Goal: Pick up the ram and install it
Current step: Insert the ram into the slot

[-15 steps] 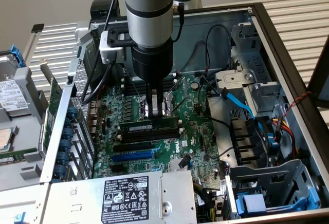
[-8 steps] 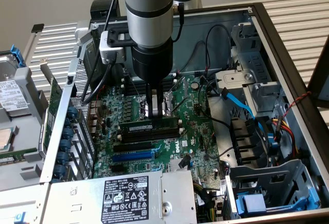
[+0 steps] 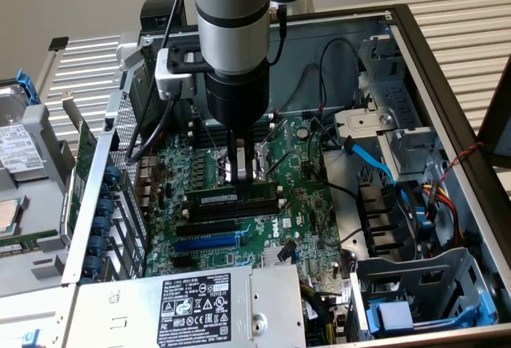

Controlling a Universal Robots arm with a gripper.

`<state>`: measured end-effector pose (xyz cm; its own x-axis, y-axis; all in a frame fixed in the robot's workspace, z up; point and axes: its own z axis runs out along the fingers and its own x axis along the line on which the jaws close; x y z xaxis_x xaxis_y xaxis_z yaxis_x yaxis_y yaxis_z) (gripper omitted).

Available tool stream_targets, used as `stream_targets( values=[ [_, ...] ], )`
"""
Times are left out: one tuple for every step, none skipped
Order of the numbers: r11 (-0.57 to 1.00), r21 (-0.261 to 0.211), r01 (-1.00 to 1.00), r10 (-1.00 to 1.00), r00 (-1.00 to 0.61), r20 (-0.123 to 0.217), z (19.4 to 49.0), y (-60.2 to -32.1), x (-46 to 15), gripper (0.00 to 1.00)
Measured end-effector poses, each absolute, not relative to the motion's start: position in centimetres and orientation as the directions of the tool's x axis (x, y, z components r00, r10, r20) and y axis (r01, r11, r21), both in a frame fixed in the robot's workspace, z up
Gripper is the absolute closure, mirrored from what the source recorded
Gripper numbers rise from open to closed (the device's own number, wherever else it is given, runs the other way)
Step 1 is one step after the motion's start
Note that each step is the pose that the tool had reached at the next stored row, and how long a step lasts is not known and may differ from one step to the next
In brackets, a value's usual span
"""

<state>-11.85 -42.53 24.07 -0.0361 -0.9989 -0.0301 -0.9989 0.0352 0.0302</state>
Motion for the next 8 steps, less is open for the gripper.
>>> stream_targets(
  values=[
    [0.035,0.03,-0.999,-0.999,-0.036,-0.03,24.07,-42.55,-11.85,0.88],
    [0.035,0.03,-0.999,-0.999,-0.036,-0.03,24.07,-42.57,-11.85,0.88],
    [0.035,0.03,-0.999,-0.999,-0.036,-0.03,24.07,-42.59,-11.84,0.88],
    [0.035,0.03,-0.999,-0.999,-0.036,-0.03,24.07,-42.63,-11.84,0.88],
    [0.035,0.03,-0.999,-0.999,-0.036,-0.03,24.07,-42.63,-11.84,0.88],
    [0.035,0.03,-0.999,-0.999,-0.036,-0.03,24.07,-42.63,-11.84,0.88],
    [0.035,0.03,-0.999,-0.999,-0.036,-0.03,24.07,-42.64,-11.84,0.88],
    [0.035,0.03,-0.999,-0.999,-0.036,-0.03,24.07,-42.64,-11.83,0.88]
  ],
)
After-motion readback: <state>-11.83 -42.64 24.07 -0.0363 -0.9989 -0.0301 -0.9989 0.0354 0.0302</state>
